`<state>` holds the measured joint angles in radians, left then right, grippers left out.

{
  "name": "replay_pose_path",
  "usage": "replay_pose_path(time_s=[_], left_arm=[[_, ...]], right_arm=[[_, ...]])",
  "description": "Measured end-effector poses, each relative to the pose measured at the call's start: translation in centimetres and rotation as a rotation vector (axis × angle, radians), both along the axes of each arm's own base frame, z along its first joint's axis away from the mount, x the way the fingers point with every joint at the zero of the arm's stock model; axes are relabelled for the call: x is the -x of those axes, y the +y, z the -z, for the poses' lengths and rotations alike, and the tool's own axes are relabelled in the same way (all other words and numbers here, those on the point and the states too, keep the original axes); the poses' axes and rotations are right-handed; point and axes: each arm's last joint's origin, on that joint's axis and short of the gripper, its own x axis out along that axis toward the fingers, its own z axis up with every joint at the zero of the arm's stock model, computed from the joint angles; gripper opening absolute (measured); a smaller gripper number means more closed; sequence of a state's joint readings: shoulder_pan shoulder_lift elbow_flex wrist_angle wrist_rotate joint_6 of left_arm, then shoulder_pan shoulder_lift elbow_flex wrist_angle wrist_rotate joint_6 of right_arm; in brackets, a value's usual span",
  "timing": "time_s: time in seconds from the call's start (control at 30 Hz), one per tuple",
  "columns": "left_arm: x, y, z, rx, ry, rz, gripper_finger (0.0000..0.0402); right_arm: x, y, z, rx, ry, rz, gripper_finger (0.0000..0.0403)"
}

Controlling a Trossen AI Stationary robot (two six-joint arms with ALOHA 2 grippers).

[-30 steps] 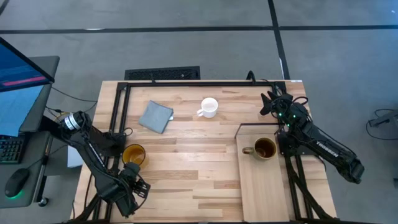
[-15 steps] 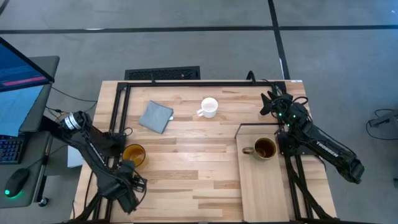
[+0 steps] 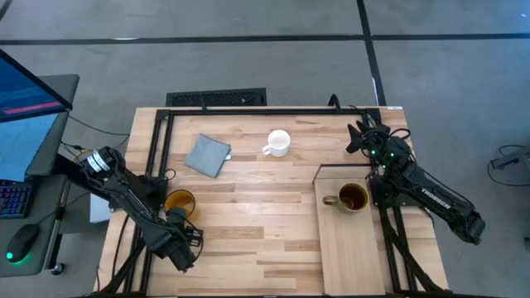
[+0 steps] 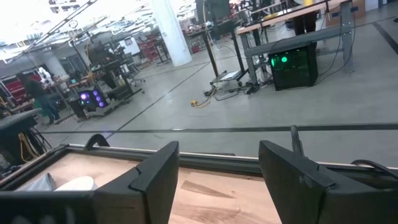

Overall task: Stack small to large cups/mugs on shelf
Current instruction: Put the yellow mug on the shelf

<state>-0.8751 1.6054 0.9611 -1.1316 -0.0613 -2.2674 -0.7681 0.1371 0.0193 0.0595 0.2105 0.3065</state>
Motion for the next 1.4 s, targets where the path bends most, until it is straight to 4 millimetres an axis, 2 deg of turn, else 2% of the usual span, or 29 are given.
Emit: replay_pose_path(time_s=[0.13,0.63,0.93,1.4], left_arm=[[0.3,0.3,-0.1,-0.017,0.053,-0.013,0.0213],[-0.6,1.9,-0.9,-0.121,0.035,-0.049,0.0213],[-0.5,2.1,-1.6,-0.099,0.014,-0.051,0.0212],[-0.5,2.1,-1.5,-0.098,0.010,-0.064,0.0206]], right_arm=[[0.0,0.0,0.0,0.000,0.000,0.000,0.0244],[0.0,0.0,0.0,0.000,0.000,0.000,0.0244],[0.0,0.0,0.0,0.000,0.000,0.000,0.0244],[0.0,0.0,0.0,0.000,0.001,0.000,0.0244]])
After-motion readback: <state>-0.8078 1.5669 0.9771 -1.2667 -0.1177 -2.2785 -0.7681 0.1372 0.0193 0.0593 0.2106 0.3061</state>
